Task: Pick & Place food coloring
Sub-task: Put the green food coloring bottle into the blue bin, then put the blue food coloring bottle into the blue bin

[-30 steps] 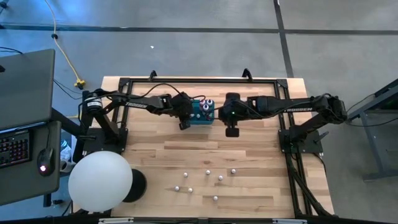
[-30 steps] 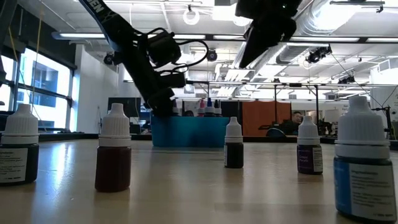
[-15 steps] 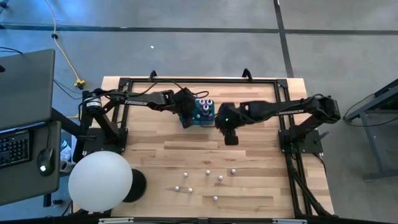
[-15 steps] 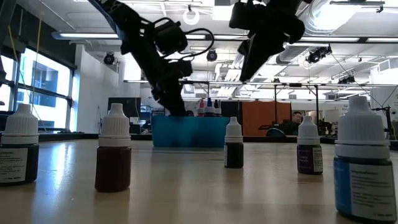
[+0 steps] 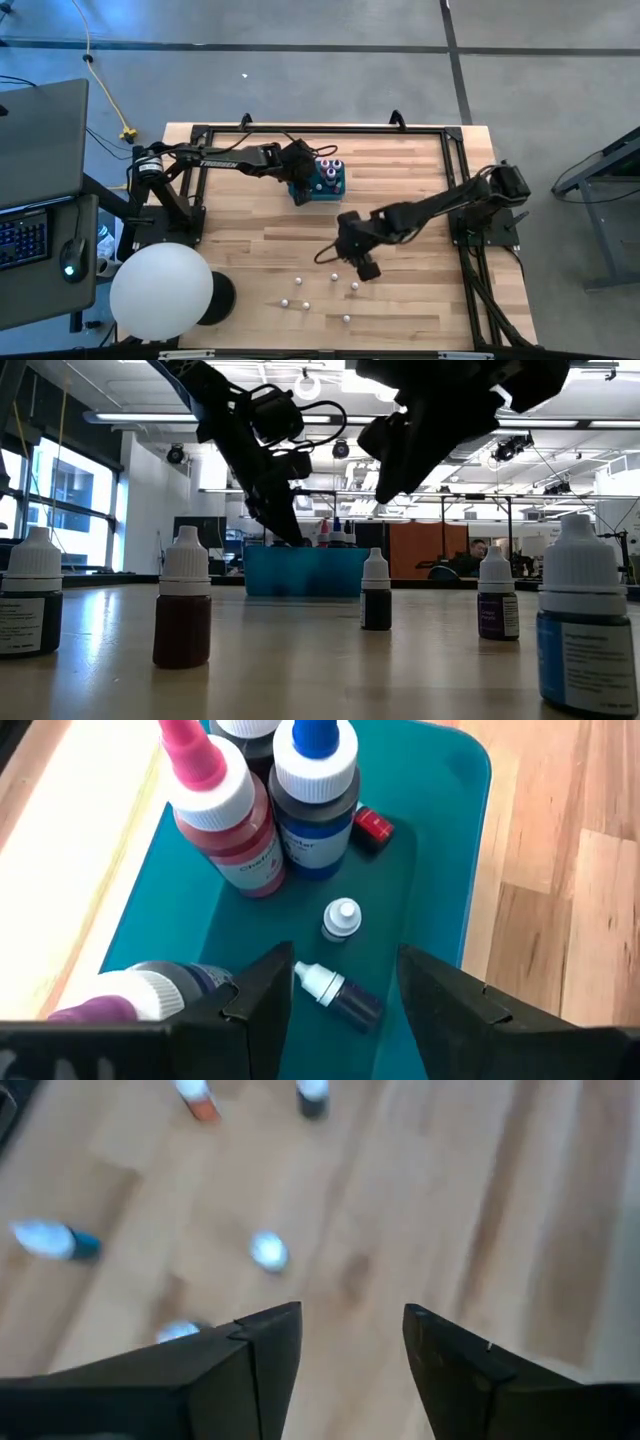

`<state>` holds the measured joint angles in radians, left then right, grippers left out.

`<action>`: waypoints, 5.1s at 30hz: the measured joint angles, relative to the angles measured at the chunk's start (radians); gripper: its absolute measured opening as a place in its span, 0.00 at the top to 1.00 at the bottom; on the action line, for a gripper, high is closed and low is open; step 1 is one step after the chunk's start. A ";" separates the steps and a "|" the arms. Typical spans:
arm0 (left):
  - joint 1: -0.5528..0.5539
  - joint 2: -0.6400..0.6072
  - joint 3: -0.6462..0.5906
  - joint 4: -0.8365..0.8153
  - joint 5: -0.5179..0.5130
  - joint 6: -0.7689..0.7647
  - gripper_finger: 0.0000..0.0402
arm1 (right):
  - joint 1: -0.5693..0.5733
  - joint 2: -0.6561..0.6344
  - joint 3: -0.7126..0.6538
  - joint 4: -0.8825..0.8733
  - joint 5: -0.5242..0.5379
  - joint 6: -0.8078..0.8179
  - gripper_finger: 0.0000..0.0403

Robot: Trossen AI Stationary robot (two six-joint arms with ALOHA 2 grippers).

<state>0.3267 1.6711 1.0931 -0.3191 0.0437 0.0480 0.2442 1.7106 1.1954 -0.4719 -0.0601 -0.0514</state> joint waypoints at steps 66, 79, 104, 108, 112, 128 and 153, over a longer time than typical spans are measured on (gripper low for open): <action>-0.525 -0.231 -0.003 -0.275 -0.145 -0.180 0.56 | -0.190 0.005 0.001 0.130 0.282 -0.029 0.83; -0.598 -0.231 -0.003 -0.277 -0.244 -0.237 0.56 | -0.382 0.149 0.001 0.396 0.169 -0.157 0.80; -0.596 -0.230 -0.003 -0.282 -0.243 -0.247 0.56 | -0.474 0.253 0.001 0.436 0.129 -0.136 0.70; -0.596 -0.230 -0.003 -0.282 -0.237 -0.248 0.56 | -0.474 0.253 0.001 0.435 0.129 -0.136 0.64; -0.596 -0.230 -0.003 -0.281 -0.237 -0.256 0.56 | -0.473 0.253 0.001 0.436 0.129 -0.138 0.60; -0.696 -0.212 -0.003 -0.167 -0.181 -0.282 0.56 | -0.397 0.178 0.001 0.420 0.133 -0.160 0.67; -0.877 0.055 -0.004 0.065 -0.163 -0.292 0.56 | 0.030 -0.048 0.001 -0.005 0.168 0.122 0.68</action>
<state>-0.5503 1.7261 1.0889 -0.2542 -0.1197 -0.2439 0.2742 1.6622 1.1961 -0.4765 0.1081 0.0708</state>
